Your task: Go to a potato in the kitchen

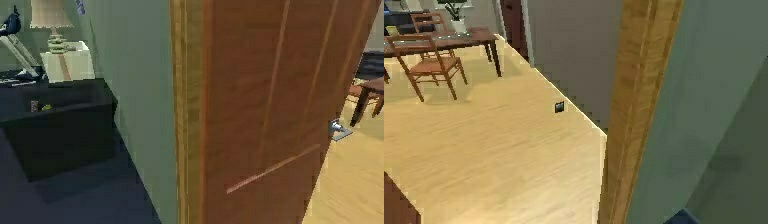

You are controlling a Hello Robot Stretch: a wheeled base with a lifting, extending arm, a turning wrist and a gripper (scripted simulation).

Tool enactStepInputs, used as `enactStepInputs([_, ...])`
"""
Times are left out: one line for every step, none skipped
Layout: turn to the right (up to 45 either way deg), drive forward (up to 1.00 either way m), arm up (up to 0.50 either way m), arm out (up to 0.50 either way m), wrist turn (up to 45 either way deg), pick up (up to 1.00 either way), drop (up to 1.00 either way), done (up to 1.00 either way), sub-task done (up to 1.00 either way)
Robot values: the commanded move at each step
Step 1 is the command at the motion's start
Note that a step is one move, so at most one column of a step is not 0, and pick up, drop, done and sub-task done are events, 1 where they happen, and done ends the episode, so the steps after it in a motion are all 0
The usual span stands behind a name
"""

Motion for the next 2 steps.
enactStepInputs([45.0,0.0,0.0,0.0,0.0,0.0,0.0,0.0,0.0])
enactStepInputs([9.0,0.0,0.0,0.0,0.0,0.0,0.0,0.0,0.0])
